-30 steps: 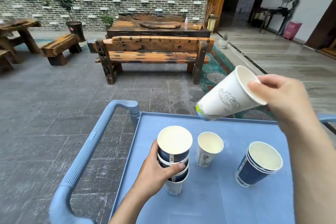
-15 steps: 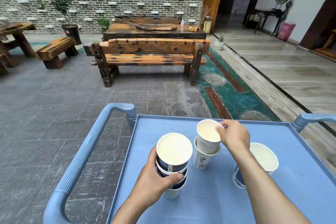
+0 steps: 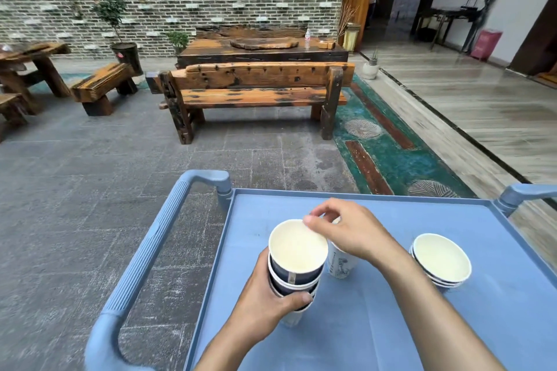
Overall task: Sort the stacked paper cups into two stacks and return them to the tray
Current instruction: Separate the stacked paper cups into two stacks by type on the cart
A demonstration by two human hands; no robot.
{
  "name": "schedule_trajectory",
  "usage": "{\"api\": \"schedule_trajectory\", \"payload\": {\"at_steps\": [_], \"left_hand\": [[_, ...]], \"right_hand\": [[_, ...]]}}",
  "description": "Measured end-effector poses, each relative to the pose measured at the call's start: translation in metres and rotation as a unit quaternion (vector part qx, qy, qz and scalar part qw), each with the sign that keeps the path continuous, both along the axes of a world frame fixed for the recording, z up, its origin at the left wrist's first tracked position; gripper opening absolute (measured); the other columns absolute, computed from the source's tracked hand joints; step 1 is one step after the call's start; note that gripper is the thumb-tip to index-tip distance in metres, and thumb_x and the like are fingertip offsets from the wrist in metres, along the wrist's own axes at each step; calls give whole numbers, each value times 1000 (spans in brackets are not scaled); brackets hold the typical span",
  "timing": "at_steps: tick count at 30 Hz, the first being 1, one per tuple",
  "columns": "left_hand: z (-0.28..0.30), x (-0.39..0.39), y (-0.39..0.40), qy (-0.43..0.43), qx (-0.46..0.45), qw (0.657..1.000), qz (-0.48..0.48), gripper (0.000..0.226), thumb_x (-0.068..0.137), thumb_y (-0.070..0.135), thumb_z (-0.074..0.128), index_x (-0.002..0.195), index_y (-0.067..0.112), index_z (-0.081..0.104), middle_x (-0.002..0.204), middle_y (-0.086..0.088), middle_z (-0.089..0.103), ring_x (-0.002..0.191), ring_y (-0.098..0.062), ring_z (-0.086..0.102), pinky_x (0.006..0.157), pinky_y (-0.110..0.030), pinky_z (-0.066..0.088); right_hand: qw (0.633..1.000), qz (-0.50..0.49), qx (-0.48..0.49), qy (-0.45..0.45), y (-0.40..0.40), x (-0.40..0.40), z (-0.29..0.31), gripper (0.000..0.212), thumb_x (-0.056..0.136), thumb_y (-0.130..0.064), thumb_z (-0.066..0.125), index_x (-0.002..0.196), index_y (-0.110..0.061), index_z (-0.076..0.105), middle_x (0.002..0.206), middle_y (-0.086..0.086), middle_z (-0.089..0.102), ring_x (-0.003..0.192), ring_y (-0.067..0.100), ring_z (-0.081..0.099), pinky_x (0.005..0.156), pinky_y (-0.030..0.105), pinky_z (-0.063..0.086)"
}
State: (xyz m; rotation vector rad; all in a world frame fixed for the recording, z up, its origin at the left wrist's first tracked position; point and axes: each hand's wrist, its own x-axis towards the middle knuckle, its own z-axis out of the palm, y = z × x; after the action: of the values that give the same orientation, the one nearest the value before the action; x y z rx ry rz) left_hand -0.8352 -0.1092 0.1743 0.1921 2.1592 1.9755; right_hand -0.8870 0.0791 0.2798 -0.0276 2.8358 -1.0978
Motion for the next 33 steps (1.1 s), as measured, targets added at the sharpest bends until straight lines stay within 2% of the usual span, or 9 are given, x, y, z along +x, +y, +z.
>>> {"api": "schedule_trajectory", "payload": {"at_steps": [2,7,11,16,18,22,25,27,33], "left_hand": [[-2,-1,1,-1,0,1000,-2,87,54,25,88,128,31,44,126,9,65,119,-7,60,92,-20,47],[-3,-4,2,1,1,1000,-11,87,54,24,88,129,29,45,121,14,67,116,-6,61,88,-18,49],[-4,-6,3,13,-2,1000,-18,81,60,22,88,127,40,46,123,13,66,117,-8,61,86,-19,50],[-7,-9,5,12,4,1000,0,88,52,30,88,127,40,43,127,13,61,116,3,56,86,-10,46],[-9,-11,6,14,2,1000,-1,88,49,33,88,125,40,44,127,15,60,114,8,56,84,-7,45],[-12,-12,9,21,8,1000,-5,87,48,34,87,124,36,45,122,14,63,110,11,58,79,-3,45],[-13,-12,10,20,13,1000,-10,87,48,36,87,125,35,46,118,25,65,109,10,59,77,-2,46],[-13,-13,11,22,13,1000,-9,86,48,37,87,124,35,47,116,30,63,107,11,59,75,-2,46],[-13,-14,10,22,7,1000,-5,85,43,36,87,119,38,48,114,22,66,104,14,59,74,-2,46]], "right_hand": [[999,27,15,-8,-8,4,1,27,73,-55,67,91,-34,67,87,-11,66,83,10,62,69,28,44],[999,9,43,21,-11,7,6,7,80,-36,69,85,-31,69,86,-10,69,85,12,60,68,24,39],[994,-16,15,109,8,12,42,4,82,-33,68,81,-31,71,82,-11,71,79,11,61,67,25,40],[951,-146,-95,257,90,37,97,17,74,-42,67,84,-31,74,72,-15,71,67,10,60,66,34,44],[926,-219,-113,286,130,55,103,25,74,-44,65,93,-29,75,77,-5,74,67,12,60,65,35,45],[903,-335,-83,257,185,83,90,33,77,-40,62,102,-22,73,69,4,65,54,19,49,51,25,40],[893,-387,-36,226,202,92,72,25,79,-36,64,96,-21,74,70,2,65,58,18,52,56,24,40],[897,-391,-21,206,203,91,59,18,81,-31,65,92,-20,75,73,2,67,64,21,54,59,31,41],[923,-371,41,95,192,65,14,12,83,-26,65,88,-24,75,85,6,74,80,31,68,76,40,53]]}}
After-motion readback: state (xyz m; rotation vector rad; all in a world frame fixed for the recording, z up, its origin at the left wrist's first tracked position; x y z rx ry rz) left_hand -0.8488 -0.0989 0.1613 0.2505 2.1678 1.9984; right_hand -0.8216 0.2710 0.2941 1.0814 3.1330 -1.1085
